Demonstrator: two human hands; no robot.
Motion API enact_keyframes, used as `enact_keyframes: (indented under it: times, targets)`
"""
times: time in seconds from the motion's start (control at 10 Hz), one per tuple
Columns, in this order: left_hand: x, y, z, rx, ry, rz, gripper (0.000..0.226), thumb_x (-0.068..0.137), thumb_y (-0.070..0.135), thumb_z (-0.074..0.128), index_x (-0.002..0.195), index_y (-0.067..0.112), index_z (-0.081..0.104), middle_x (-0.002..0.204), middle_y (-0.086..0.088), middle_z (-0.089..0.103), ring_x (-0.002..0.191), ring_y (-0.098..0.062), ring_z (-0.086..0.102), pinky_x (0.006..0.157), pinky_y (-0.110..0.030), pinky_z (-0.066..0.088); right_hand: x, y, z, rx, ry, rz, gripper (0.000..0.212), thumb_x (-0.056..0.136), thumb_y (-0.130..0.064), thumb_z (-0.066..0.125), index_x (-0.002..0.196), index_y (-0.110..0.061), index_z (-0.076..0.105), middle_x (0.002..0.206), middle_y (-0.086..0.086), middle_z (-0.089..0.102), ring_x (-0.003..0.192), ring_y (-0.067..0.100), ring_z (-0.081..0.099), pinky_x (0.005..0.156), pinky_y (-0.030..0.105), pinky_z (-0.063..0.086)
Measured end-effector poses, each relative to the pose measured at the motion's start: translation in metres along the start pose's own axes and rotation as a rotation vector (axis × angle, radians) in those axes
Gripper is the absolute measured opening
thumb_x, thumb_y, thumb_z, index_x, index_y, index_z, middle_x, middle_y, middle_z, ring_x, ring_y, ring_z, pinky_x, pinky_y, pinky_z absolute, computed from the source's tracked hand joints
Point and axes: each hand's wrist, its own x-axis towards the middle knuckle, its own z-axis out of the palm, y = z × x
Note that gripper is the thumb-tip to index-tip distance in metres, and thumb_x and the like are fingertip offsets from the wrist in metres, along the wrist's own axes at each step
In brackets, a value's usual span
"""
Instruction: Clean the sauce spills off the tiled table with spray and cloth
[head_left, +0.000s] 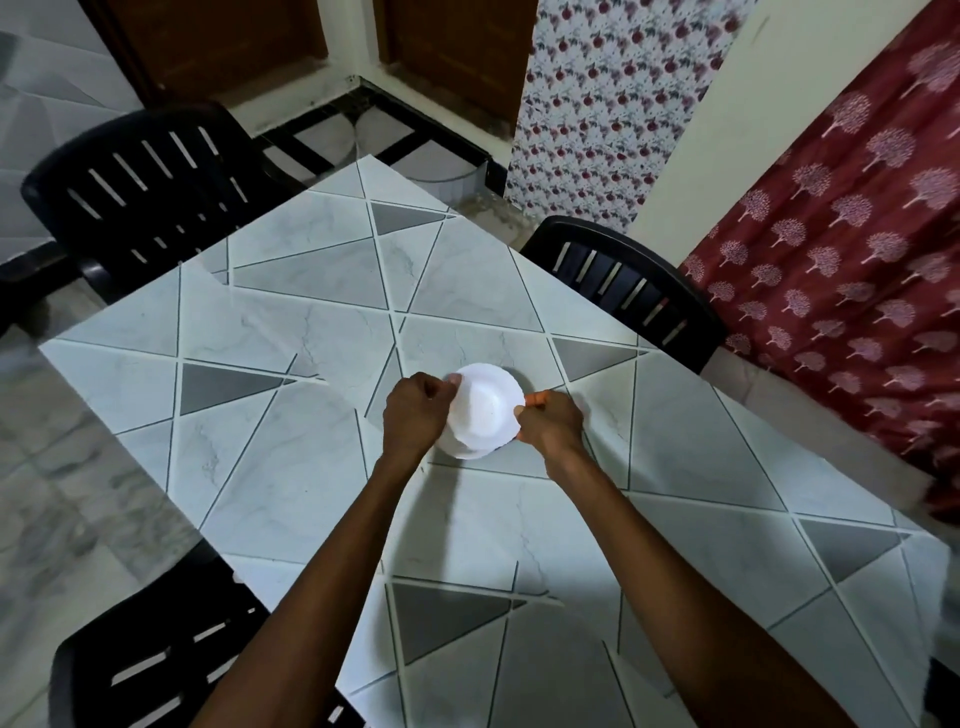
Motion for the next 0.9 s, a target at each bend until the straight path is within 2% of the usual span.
enact_keyframes:
  times: [0.1, 0.2, 0.3, 0.4, 0.5, 0.6, 0.7, 0.8, 0.9]
  targets:
    - [-0.006, -0.005, -0.005, -0.071, 0.020, 0.015, 0.049, 0.101, 0.047, 0.043, 0.093, 0.007, 0.069, 0.090, -0.008, 0.068, 0.087, -0.024, 0.061, 0.073, -0.032, 0.042, -0.011, 0.009, -0.029, 0.091, 0.047, 0.014, 0.017, 0.087, -0.003, 0.065, 0.079, -0.018, 0.064, 0.096, 0.010, 0.069, 0.086, 0.025, 0.068, 0.068, 0.034, 0.060]
    - [-0.009, -0.021, -0.006, 0.026, -0.004, -0.029, 0.038, 0.092, 0.046, 0.053, 0.102, 0.012, 0.066, 0.098, -0.013, 0.066, 0.091, -0.029, 0.064, 0.075, -0.034, 0.047, -0.021, 0.035, -0.054, 0.072, 0.100, 0.070, 0.011, 0.086, -0.004, 0.068, 0.081, -0.013, 0.064, 0.092, 0.012, 0.068, 0.078, 0.026, 0.067, 0.064, 0.033, 0.059]
    - [-0.012, -0.034, -0.005, 0.125, -0.084, -0.094, 0.046, 0.078, 0.043, 0.058, 0.112, 0.012, 0.059, 0.099, -0.018, 0.066, 0.091, -0.034, 0.066, 0.081, -0.041, 0.053, -0.029, 0.063, -0.065, 0.009, 0.109, 0.124, 0.016, 0.086, -0.002, 0.068, 0.076, -0.014, 0.063, 0.090, 0.013, 0.069, 0.074, 0.027, 0.066, 0.069, 0.039, 0.062]
    - [-0.017, -0.035, -0.003, 0.071, -0.101, -0.154, 0.036, 0.078, 0.027, 0.063, 0.111, 0.014, 0.059, 0.098, -0.013, 0.070, 0.090, -0.032, 0.067, 0.081, -0.044, 0.056, -0.033, 0.076, -0.065, -0.040, 0.117, 0.137, 0.020, 0.085, -0.001, 0.069, 0.073, -0.017, 0.063, 0.090, 0.011, 0.069, 0.078, 0.029, 0.068, 0.069, 0.041, 0.063]
    - [-0.019, -0.035, 0.000, 0.004, -0.075, -0.180, 0.027, 0.073, 0.022, 0.060, 0.100, 0.017, 0.062, 0.092, -0.009, 0.071, 0.080, -0.030, 0.070, 0.074, -0.045, 0.059, -0.035, 0.080, -0.060, -0.055, 0.128, 0.153, 0.024, 0.085, 0.000, 0.069, 0.071, -0.018, 0.062, 0.087, 0.008, 0.068, 0.071, 0.024, 0.066, 0.071, 0.044, 0.063]
    - [-0.016, -0.041, 0.003, -0.028, -0.064, -0.203, 0.031, 0.061, 0.029, 0.051, 0.089, 0.021, 0.063, 0.083, -0.008, 0.073, 0.074, -0.028, 0.072, 0.072, -0.046, 0.060, -0.035, 0.083, -0.057, -0.044, 0.146, 0.145, 0.023, 0.085, 0.001, 0.070, 0.073, -0.017, 0.064, 0.084, 0.005, 0.066, 0.066, 0.016, 0.063, 0.070, 0.043, 0.063]
    - [-0.020, -0.036, 0.003, -0.044, -0.062, -0.230, 0.032, 0.068, 0.035, 0.055, 0.094, 0.020, 0.064, 0.091, -0.008, 0.073, 0.085, -0.030, 0.071, 0.080, -0.045, 0.058, -0.037, 0.086, -0.057, 0.000, 0.148, 0.140, 0.015, 0.084, -0.001, 0.072, 0.081, -0.014, 0.067, 0.091, 0.007, 0.069, 0.076, 0.022, 0.066, 0.069, 0.040, 0.063]
    - [-0.033, -0.029, 0.000, 0.041, 0.002, -0.172, 0.033, 0.089, 0.032, 0.061, 0.112, 0.009, 0.062, 0.104, -0.009, 0.069, 0.100, -0.030, 0.064, 0.081, -0.033, 0.049, -0.040, 0.090, -0.059, 0.022, 0.153, 0.125, 0.013, 0.086, -0.007, 0.070, 0.081, -0.019, 0.068, 0.089, 0.004, 0.071, 0.075, 0.024, 0.068, 0.079, 0.044, 0.062]
    - [-0.050, -0.029, -0.005, 0.029, 0.062, -0.150, 0.026, 0.093, 0.034, 0.059, 0.106, 0.012, 0.061, 0.094, -0.005, 0.069, 0.093, -0.027, 0.064, 0.073, -0.031, 0.045, -0.048, 0.092, -0.067, -0.105, 0.187, 0.047, 0.009, 0.089, -0.012, 0.064, 0.089, -0.019, 0.070, 0.093, 0.001, 0.071, 0.089, 0.026, 0.067, 0.087, 0.036, 0.056]
